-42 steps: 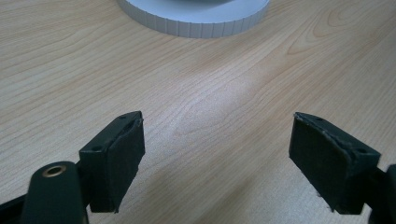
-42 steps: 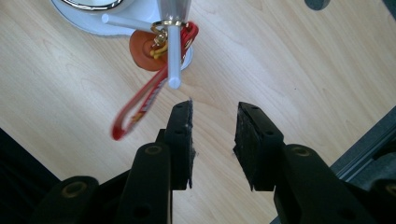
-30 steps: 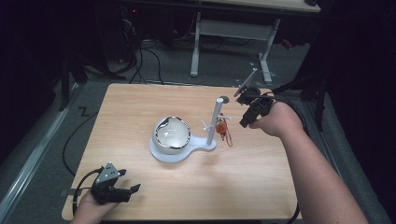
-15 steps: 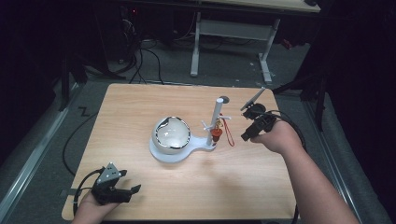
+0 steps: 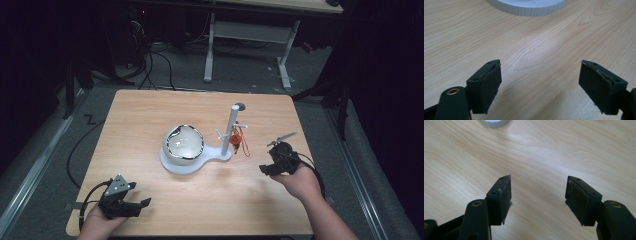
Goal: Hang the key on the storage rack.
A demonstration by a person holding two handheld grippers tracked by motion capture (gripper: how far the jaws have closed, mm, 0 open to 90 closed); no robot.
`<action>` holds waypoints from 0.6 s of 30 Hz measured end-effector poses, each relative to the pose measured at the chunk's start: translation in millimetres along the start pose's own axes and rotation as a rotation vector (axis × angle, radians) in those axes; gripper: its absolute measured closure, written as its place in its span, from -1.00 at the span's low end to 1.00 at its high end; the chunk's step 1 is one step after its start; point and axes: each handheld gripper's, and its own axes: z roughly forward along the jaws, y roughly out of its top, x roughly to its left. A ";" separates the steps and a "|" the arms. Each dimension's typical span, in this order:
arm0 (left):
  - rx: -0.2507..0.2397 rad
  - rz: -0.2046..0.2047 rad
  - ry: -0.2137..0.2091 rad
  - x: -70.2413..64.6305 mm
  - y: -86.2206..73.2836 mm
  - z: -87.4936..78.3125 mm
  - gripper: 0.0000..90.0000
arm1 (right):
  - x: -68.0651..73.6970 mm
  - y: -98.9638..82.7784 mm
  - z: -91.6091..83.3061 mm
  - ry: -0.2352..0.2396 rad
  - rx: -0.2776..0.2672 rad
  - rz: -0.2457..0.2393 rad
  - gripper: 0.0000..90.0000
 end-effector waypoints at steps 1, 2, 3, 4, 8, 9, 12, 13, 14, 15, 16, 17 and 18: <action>0.002 -0.002 0.001 -0.4 -0.1 0.3 -0.58 | 0.5 -5.5 2.2 -0.001 -0.011 0.005 -0.17; 0.001 0.000 0.001 -0.8 -0.1 0.2 -0.58 | 1.8 -13.3 5.0 -0.003 -0.031 0.013 -0.19; 0.000 0.001 0.003 -1.0 0.0 0.0 -0.58 | 3.4 -23.1 8.3 0.000 -0.061 0.023 -0.23; -0.001 0.003 0.005 -0.9 0.0 -0.4 -0.58 | 5.2 -31.3 9.9 -0.014 -0.094 0.032 -0.25; -0.004 0.001 0.006 -0.7 -0.4 -1.7 -0.58 | 12.6 -64.0 13.8 -0.085 -0.211 0.065 -0.31; -0.005 0.000 0.006 -0.9 -0.5 -2.2 -0.58 | 14.2 -72.5 15.8 -0.100 -0.231 0.070 -0.38; -0.011 0.006 0.003 -1.2 0.0 -3.1 -0.58 | 20.2 -94.8 22.7 -0.127 -0.279 0.114 -0.47; -0.011 0.004 0.002 -1.1 0.2 -3.0 -0.58 | 23.1 -101.7 24.7 -0.140 -0.302 0.129 -0.50; -0.015 0.004 0.003 -0.8 0.6 -2.7 -0.58 | 25.6 -108.8 26.1 -0.150 -0.327 0.132 -0.48; -0.017 0.004 0.002 -0.2 1.2 -2.6 -0.58 | 25.7 -113.8 25.6 -0.144 -0.348 0.117 -0.47; -0.019 0.002 0.003 0.3 1.9 -2.2 -0.58 | 27.6 -115.0 23.2 -0.125 -0.359 0.139 -0.50; -0.020 0.002 0.002 0.7 2.4 -1.6 -0.58 | 28.1 -114.6 21.3 -0.123 -0.379 0.137 -0.54; -0.021 0.005 0.005 0.5 3.0 -0.9 -0.58 | 28.7 -114.4 21.6 -0.136 -0.392 0.111 -0.56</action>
